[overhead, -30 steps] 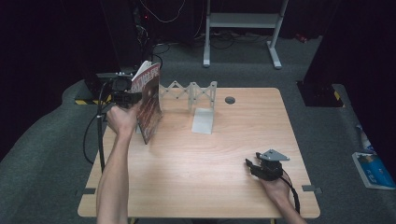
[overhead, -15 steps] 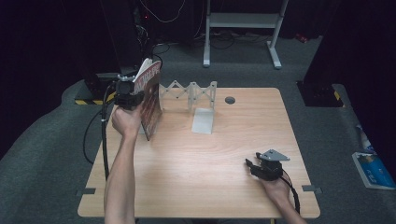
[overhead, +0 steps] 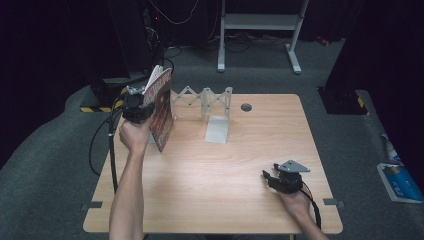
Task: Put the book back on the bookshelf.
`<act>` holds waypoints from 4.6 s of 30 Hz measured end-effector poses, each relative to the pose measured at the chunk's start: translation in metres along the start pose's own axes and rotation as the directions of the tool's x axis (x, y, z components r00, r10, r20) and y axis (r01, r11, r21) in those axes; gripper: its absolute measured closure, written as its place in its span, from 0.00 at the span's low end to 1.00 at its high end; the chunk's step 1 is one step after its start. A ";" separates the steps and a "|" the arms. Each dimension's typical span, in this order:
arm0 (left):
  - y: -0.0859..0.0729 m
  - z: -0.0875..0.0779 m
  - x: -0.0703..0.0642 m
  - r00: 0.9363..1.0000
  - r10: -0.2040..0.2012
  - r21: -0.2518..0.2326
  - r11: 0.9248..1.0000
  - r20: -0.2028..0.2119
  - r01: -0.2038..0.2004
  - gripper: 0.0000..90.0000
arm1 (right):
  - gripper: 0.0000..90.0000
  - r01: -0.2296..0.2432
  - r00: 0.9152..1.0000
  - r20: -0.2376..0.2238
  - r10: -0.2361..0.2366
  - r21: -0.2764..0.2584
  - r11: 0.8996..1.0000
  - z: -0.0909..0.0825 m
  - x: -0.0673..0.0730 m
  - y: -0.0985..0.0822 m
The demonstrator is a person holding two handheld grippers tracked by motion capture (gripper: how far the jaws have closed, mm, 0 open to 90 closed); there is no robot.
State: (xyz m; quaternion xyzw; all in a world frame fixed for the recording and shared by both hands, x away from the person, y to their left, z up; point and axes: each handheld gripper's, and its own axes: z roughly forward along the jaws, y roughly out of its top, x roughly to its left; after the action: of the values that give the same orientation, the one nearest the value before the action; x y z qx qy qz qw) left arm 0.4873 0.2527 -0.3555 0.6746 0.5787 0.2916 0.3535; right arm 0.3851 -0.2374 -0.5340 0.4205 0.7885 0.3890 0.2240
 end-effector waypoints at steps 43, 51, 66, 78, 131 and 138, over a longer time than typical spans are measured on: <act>0.001 -0.005 0.025 0.994 0.008 0.072 0.997 -0.105 -0.001 0.87 | 0.48 0.000 1.000 0.000 0.000 0.001 1.000 0.000 0.000 0.000; -0.004 -0.008 0.034 0.992 -0.012 0.070 0.997 -0.124 0.021 0.84 | 0.48 -0.003 1.000 -0.001 0.003 0.000 1.000 0.000 0.000 0.000; -0.014 -0.011 0.054 0.990 -0.101 0.074 0.991 -0.100 0.109 0.78 | 0.47 -0.003 1.000 -0.002 0.003 0.000 1.000 0.000 0.000 0.000; -0.025 -0.021 0.062 0.985 -0.158 0.020 0.987 -0.071 0.160 0.65 | 0.47 -0.002 1.000 -0.002 0.002 0.000 1.000 0.001 0.000 0.000; -0.061 -0.071 0.046 0.993 -0.112 -0.104 0.988 0.045 0.117 0.58 | 0.46 -0.004 1.000 -0.001 0.004 0.000 1.000 0.000 0.000 0.000; -0.063 -0.073 0.039 0.995 -0.085 -0.105 0.990 0.058 0.091 0.58 | 0.46 -0.004 1.000 -0.001 0.004 0.000 1.000 0.001 0.000 0.000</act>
State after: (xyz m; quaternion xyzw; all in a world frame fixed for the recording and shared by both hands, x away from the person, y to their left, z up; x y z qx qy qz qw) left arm 0.3986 0.3069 -0.3652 0.6360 0.5817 0.2885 0.4171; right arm 0.3856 -0.2375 -0.5343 0.4218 0.7878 0.3897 0.2226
